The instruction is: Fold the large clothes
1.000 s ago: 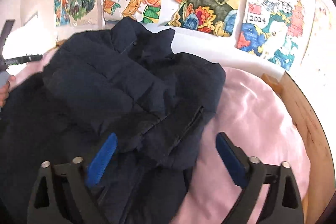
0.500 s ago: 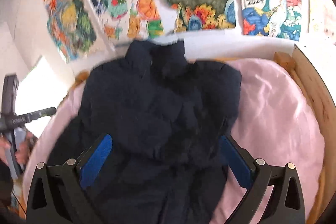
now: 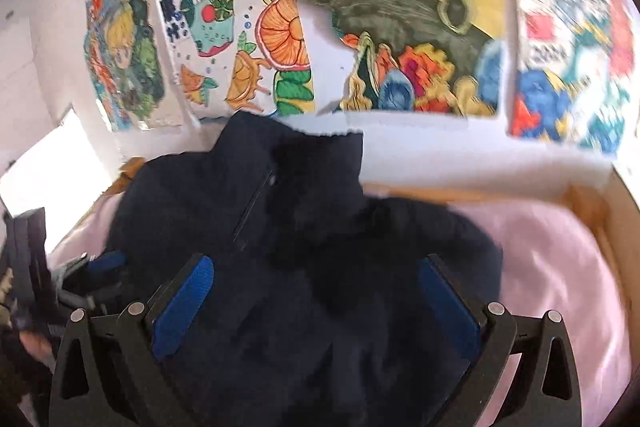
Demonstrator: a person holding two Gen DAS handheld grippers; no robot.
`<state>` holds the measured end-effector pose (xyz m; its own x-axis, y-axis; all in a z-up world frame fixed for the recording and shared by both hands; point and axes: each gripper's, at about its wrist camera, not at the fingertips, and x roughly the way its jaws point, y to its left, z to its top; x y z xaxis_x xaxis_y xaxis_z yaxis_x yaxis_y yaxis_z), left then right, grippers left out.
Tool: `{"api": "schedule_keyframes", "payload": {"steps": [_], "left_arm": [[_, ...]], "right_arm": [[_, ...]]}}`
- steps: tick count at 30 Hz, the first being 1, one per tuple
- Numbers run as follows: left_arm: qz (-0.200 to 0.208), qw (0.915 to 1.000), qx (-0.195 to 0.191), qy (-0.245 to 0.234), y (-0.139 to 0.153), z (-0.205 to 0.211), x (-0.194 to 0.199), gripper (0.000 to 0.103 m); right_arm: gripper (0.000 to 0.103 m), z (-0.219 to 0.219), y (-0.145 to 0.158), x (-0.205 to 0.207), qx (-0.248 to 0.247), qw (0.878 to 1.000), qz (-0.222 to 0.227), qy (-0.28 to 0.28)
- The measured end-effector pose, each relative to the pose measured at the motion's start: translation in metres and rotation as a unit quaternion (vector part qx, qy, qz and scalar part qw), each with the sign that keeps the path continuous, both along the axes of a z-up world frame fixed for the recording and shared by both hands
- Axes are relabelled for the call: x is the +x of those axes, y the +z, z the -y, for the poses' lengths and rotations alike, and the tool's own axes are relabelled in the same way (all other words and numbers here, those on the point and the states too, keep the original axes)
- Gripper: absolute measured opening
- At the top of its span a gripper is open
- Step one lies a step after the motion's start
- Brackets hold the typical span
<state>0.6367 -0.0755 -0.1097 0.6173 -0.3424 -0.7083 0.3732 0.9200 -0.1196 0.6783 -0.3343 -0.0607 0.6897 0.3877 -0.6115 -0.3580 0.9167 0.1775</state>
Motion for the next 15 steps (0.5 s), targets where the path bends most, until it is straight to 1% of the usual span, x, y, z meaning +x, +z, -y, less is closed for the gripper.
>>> {"api": "schedule_keyframes", "payload": {"steps": [1,3,5,7,8,10,11,12,14,15], "left_arm": [[0.009,0.9997,0.008,-0.019,-0.003,-0.001,0.003,0.098],[0.017,0.9991,0.002,-0.040,-0.004,-0.007,0.007,0.098],[0.013,0.9988,-0.004,-0.048,-0.005,-0.011,0.011,0.098],[0.007,0.9986,-0.022,-0.048,-0.005,-0.016,0.013,0.098],[0.005,0.9985,-0.028,-0.047,-0.004,-0.017,0.013,0.098],[0.001,0.9980,-0.043,-0.046,-0.002,-0.022,0.012,0.098],[0.000,0.9977,-0.050,-0.045,0.001,-0.024,0.010,0.098],[0.000,0.9975,-0.055,-0.045,0.004,-0.025,0.009,0.098],[-0.001,0.9972,-0.062,-0.041,0.011,-0.029,0.008,0.098],[0.001,0.9975,-0.061,-0.036,0.014,-0.030,0.008,0.098]], "right_arm": [[0.103,-0.004,-0.004,0.011,-0.002,1.000,0.007,-0.003],[0.103,-0.013,-0.012,0.040,-0.006,1.000,0.014,-0.014],[0.103,-0.021,-0.023,0.074,0.005,0.999,0.002,-0.042],[0.101,-0.026,-0.033,0.101,0.026,0.997,-0.024,-0.065],[0.093,-0.029,-0.038,0.113,0.032,0.996,-0.033,-0.078],[0.079,-0.034,-0.043,0.128,0.023,0.995,-0.040,-0.091],[0.069,-0.036,-0.045,0.133,0.013,0.994,-0.041,-0.096],[0.064,-0.038,-0.047,0.137,0.003,0.994,-0.045,-0.101],[0.054,-0.039,-0.051,0.142,0.002,0.993,-0.051,-0.104],[0.046,-0.039,-0.053,0.143,0.000,0.993,-0.054,-0.102]]}}
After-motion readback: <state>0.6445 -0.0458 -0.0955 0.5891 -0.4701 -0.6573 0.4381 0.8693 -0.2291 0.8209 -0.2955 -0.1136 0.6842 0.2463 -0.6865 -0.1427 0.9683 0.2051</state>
